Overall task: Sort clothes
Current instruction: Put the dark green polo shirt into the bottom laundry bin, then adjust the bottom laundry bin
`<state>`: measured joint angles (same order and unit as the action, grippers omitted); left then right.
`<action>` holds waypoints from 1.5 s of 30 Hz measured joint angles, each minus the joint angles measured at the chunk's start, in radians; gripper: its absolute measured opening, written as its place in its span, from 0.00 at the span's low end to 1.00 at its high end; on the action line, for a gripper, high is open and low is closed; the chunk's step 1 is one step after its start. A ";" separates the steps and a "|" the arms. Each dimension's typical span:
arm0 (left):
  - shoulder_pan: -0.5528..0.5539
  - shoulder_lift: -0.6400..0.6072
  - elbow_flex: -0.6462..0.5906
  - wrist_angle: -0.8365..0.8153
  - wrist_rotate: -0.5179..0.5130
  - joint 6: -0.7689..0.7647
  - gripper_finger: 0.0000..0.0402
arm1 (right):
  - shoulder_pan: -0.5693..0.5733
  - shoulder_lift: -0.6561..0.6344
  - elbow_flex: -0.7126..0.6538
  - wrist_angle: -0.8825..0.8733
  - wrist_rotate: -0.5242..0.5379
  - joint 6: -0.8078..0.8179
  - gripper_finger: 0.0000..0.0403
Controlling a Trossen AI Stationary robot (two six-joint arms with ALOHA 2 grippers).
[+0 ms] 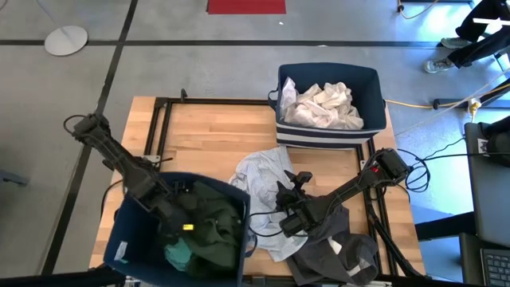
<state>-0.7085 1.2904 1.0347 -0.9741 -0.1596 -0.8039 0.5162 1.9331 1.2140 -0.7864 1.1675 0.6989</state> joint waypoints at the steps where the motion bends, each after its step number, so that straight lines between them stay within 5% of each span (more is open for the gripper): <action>1: 0.009 0.010 -0.018 0.005 -0.001 -0.014 0.03 | 0.000 0.000 0.000 0.000 0.000 0.000 0.65; 14: 0.069 0.046 -0.060 0.050 0.008 0.000 0.23 | 0.000 0.000 0.000 0.000 0.000 -0.001 0.65; 22: 0.089 0.034 0.036 0.032 0.202 0.003 0.41 | 0.000 0.000 0.000 0.000 0.000 -0.001 0.65; 26: 0.088 0.000 0.125 -0.025 0.216 0.027 0.43 | 0.000 0.000 0.000 0.000 0.000 -0.001 0.65; 33: 0.088 -0.056 0.287 -0.182 0.054 0.104 0.43 | 0.000 0.000 0.000 0.000 0.000 -0.001 0.65; 42: 0.091 -0.131 0.380 -0.217 -0.406 0.324 0.43 | 0.000 0.000 0.000 0.001 0.000 -0.001 0.65; 45: 0.117 -0.133 0.378 -0.303 -0.447 0.320 0.43 | 0.000 0.000 0.000 0.000 0.000 -0.001 0.65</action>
<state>-0.5912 1.1570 1.4126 -1.2770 -0.6062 -0.4839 0.5161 1.9331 1.2140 -0.7860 1.1676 0.6983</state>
